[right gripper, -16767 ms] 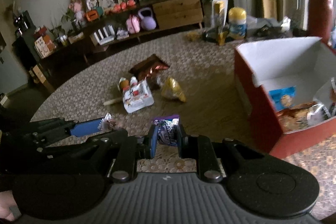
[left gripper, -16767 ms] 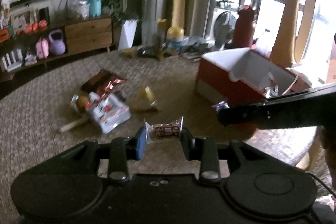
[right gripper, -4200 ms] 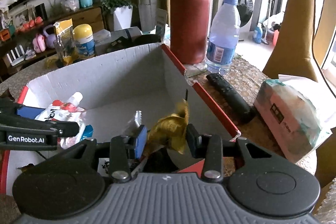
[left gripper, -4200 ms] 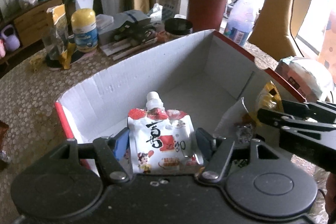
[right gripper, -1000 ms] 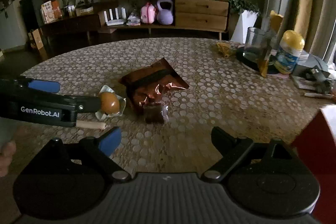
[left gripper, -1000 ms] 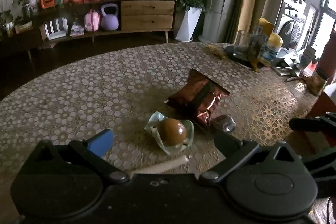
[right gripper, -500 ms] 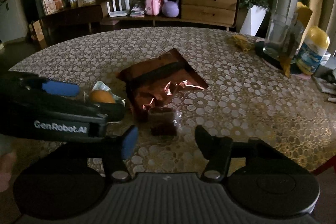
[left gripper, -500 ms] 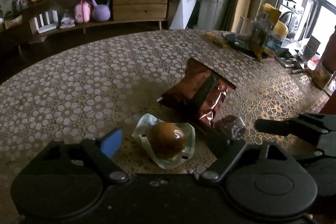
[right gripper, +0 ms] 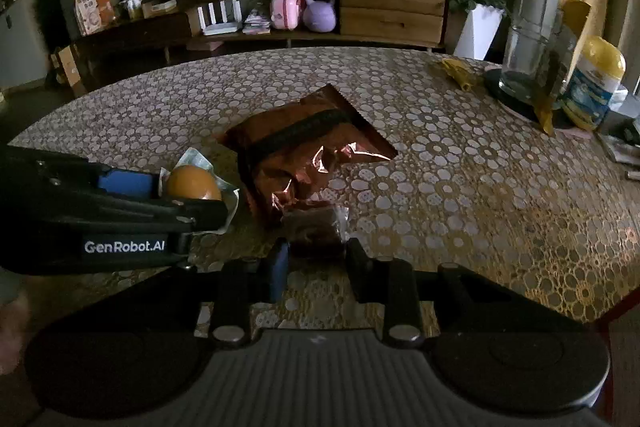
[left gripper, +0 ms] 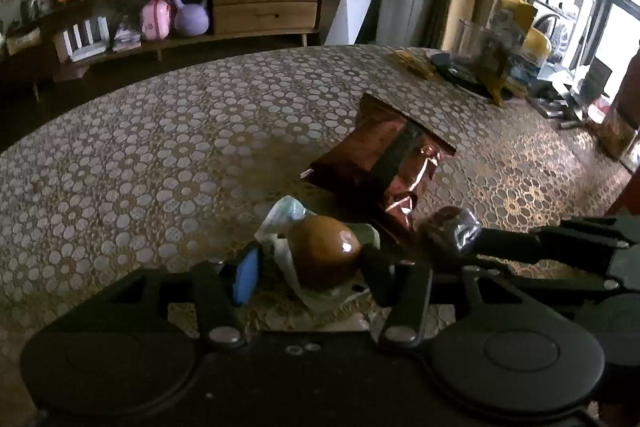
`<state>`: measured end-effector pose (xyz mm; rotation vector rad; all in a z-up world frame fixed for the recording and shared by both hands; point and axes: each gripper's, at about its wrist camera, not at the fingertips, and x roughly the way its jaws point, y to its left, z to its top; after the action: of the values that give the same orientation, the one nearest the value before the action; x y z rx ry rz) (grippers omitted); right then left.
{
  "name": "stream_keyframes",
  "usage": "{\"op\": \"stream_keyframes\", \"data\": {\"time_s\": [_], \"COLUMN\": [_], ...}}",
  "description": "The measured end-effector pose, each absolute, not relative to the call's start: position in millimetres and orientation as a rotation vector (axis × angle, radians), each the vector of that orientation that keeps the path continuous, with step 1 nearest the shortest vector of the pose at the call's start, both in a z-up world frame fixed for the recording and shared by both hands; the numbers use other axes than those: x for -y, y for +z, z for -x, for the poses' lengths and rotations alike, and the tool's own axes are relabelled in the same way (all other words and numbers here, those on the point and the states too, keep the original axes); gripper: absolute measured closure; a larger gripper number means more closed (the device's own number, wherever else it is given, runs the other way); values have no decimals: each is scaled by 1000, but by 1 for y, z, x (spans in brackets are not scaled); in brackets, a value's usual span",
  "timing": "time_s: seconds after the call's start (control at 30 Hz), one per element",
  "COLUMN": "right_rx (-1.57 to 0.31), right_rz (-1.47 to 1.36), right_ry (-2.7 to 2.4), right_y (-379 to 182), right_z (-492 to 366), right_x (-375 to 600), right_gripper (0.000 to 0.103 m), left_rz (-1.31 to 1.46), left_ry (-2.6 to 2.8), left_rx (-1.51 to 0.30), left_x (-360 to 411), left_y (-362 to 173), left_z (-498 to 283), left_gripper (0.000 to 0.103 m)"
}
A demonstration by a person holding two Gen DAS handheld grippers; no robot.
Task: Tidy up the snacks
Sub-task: 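Close the left gripper on the wrapped brown egg while the right grasps the brown bag, then carry the wrapped egg and brown cake with both grippers over the red box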
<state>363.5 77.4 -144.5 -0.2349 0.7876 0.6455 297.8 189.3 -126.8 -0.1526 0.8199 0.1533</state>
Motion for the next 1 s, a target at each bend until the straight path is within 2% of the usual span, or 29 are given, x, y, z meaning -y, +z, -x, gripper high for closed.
{"op": "stream_keyframes", "data": {"time_s": [0.37,1.0], "right_rx": [-800,-738], "right_rz": [162,89], "right_ry": [623,603], "right_y": [-121,-36], "right_z": [-337,-241], "right_x": [-47,46], "right_gripper": [74,74], "left_rz": [189,165], "left_ry": [130,16], "left_rx": [-805,-748], "left_x": [-177,-102], "left_y": [-106,-27], "left_z": [-276,-195], "left_gripper": [56,56]}}
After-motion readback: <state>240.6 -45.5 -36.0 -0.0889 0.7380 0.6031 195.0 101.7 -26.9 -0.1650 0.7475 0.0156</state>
